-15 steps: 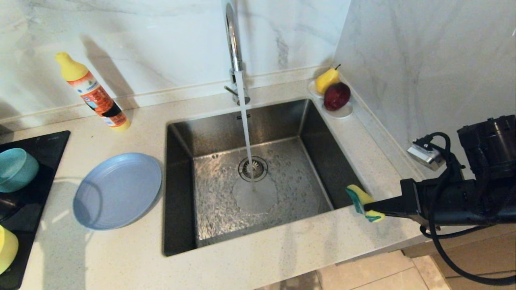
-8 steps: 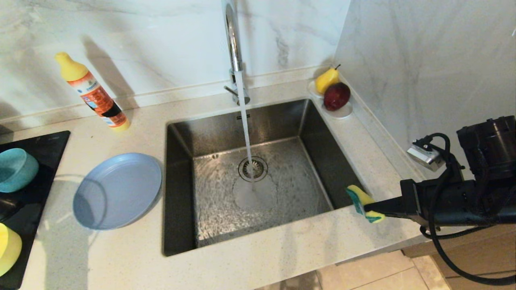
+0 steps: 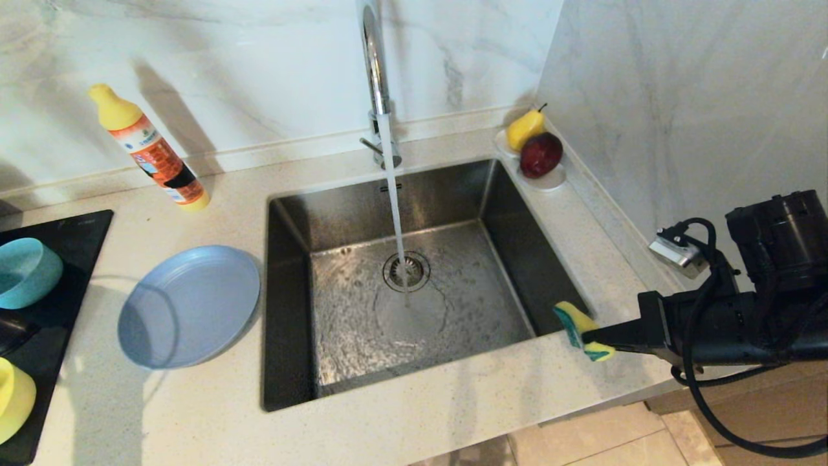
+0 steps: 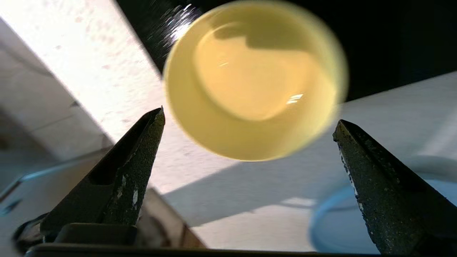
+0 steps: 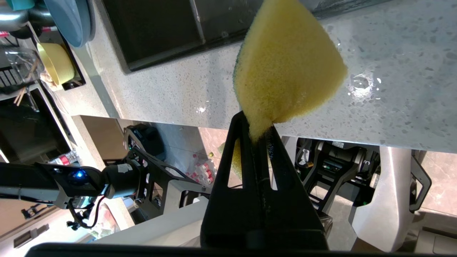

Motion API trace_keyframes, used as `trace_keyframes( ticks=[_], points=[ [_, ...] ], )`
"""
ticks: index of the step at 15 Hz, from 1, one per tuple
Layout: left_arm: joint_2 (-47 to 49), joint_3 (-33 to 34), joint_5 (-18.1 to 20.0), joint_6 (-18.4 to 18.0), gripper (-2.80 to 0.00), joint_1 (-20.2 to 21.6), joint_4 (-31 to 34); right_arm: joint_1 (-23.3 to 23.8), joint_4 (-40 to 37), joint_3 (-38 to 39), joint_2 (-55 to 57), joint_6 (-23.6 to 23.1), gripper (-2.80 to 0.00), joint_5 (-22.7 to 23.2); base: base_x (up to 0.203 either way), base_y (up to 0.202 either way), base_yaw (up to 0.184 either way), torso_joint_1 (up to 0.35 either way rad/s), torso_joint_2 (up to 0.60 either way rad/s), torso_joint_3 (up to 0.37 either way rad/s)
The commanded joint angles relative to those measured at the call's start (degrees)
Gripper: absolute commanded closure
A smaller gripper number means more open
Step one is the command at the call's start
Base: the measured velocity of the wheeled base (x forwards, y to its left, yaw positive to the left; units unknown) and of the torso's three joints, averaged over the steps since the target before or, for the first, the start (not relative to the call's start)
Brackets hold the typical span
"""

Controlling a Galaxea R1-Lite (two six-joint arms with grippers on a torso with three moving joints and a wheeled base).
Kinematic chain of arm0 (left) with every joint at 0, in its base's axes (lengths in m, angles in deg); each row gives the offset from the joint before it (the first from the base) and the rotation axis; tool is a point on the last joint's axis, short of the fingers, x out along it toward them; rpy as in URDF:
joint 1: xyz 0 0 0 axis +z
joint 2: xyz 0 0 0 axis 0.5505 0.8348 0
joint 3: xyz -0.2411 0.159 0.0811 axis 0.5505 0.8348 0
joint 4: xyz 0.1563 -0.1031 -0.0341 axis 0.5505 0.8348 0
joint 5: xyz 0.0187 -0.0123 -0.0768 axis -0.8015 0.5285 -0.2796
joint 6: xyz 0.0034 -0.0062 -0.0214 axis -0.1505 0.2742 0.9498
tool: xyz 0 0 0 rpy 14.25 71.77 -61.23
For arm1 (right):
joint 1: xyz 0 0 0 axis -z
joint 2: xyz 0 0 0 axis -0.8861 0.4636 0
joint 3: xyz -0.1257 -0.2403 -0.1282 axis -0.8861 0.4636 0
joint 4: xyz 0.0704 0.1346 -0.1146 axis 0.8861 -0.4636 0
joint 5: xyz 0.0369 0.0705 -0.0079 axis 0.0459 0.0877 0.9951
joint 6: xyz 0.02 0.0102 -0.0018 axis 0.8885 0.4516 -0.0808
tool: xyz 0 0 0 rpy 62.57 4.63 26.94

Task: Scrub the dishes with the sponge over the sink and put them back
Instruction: Wash the bowl

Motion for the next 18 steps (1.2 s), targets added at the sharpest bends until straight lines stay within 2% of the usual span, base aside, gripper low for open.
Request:
trace_keyframes(
  ticks=[1, 11, 15, 18],
  points=[
    [0.59, 4.72, -1.82, -1.49, -2.80, 0.37, -1.45, -0.03, -0.03, -0.36, -0.06, 0.12, 0.00, 0.16, 0.000, 0.000, 0.000, 0.000, 0.00, 0.000],
    [8.23, 7.10, -4.00, -1.72, -2.80, 2.24, -9.14, 0.14, -0.03, -0.62, 2.05, 0.03, 0.00, -0.28, 0.000, 0.000, 0.000, 0.000, 0.00, 0.000],
    [7.81, 10.10, -3.50, -1.73, -2.80, 2.23, -14.52, 0.14, -0.03, -0.54, 2.29, 0.03, 0.00, -0.28, 0.000, 0.000, 0.000, 0.000, 0.00, 0.000],
    [7.36, 10.73, -2.43, -1.80, -2.80, 2.05, -15.17, 0.14, -0.12, -0.54, 2.49, -1.90, 0.00, -0.28, 0.000, 0.000, 0.000, 0.000, 0.00, 0.000]
  ],
)
